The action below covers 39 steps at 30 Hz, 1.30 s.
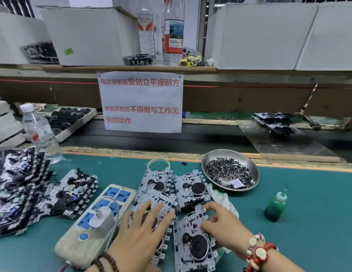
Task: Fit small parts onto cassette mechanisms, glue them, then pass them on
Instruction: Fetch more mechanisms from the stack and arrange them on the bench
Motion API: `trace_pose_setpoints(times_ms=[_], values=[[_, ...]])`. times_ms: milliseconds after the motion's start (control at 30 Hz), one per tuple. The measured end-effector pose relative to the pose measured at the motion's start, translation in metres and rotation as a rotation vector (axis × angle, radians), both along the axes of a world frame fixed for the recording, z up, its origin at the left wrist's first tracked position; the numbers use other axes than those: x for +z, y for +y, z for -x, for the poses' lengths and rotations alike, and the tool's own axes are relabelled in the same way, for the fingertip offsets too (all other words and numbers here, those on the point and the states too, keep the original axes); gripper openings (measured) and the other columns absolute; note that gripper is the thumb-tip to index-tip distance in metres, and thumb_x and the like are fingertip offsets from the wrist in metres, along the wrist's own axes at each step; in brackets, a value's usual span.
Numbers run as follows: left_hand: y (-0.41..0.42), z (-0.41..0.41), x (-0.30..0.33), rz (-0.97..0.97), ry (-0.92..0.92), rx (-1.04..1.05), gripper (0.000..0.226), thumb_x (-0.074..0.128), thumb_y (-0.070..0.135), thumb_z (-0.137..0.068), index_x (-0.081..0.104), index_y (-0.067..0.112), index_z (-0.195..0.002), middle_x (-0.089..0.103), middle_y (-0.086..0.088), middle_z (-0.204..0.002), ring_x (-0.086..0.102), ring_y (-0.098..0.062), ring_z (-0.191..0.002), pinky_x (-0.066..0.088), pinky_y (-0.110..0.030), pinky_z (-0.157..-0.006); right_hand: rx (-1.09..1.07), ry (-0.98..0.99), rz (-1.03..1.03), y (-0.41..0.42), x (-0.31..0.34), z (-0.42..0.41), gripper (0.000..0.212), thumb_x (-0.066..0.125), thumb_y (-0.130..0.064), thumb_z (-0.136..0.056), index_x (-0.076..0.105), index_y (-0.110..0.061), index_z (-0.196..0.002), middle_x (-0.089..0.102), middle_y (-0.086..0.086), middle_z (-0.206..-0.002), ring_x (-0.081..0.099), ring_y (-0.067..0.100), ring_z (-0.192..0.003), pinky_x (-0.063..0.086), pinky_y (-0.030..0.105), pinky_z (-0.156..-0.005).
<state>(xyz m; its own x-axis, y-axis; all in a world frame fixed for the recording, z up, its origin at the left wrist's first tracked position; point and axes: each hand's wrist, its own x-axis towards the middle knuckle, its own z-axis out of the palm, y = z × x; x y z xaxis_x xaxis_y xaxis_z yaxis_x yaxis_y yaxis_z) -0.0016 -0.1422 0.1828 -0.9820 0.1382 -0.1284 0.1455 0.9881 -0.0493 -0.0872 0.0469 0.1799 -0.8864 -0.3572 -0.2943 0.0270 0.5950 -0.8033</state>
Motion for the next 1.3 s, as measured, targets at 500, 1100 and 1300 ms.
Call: trace_pose_setpoints(times_ms=[500, 1100, 1300], values=[[-0.005, 0.013, -0.026, -0.009, -0.151, 0.090, 0.112, 0.057, 0.056, -0.082, -0.053, 0.050, -0.102, -0.052, 0.003, -0.128, -0.024, -0.032, -0.139, 0.003, -0.058, -0.113, -0.125, -0.089, 0.119, 0.018, -0.013, -0.011, 0.023, 0.057, -0.014, -0.082, 0.048, -0.027, -0.098, 0.042, -0.010, -0.042, 0.030, 0.006, -0.039, 0.029, 0.018, -0.044], [0.001, 0.065, -0.003, -0.280, -0.118, 0.436, 0.100, 0.056, 0.061, -0.076, -0.015, 0.040, -0.144, -0.015, -0.002, -0.155, 0.006, -0.034, -0.142, 0.031, -0.052, -0.108, -0.144, -0.017, 0.024, 0.052, -0.021, -0.011, 0.020, 0.058, -0.015, -0.083, 0.048, -0.029, -0.094, 0.050, 0.000, -0.063, 0.041, 0.012, -0.055, 0.033, 0.024, -0.058], [-0.002, 0.061, 0.017, -0.414, -0.050, 0.449, 0.100, 0.060, 0.053, -0.077, -0.010, 0.035, -0.145, 0.007, -0.005, -0.151, 0.037, -0.032, -0.128, 0.042, -0.044, -0.100, -0.150, 0.005, 0.034, 0.058, -0.022, -0.010, 0.021, 0.057, -0.016, -0.084, 0.046, -0.030, -0.094, 0.046, -0.007, -0.052, 0.037, 0.005, -0.044, 0.031, 0.017, -0.050]])
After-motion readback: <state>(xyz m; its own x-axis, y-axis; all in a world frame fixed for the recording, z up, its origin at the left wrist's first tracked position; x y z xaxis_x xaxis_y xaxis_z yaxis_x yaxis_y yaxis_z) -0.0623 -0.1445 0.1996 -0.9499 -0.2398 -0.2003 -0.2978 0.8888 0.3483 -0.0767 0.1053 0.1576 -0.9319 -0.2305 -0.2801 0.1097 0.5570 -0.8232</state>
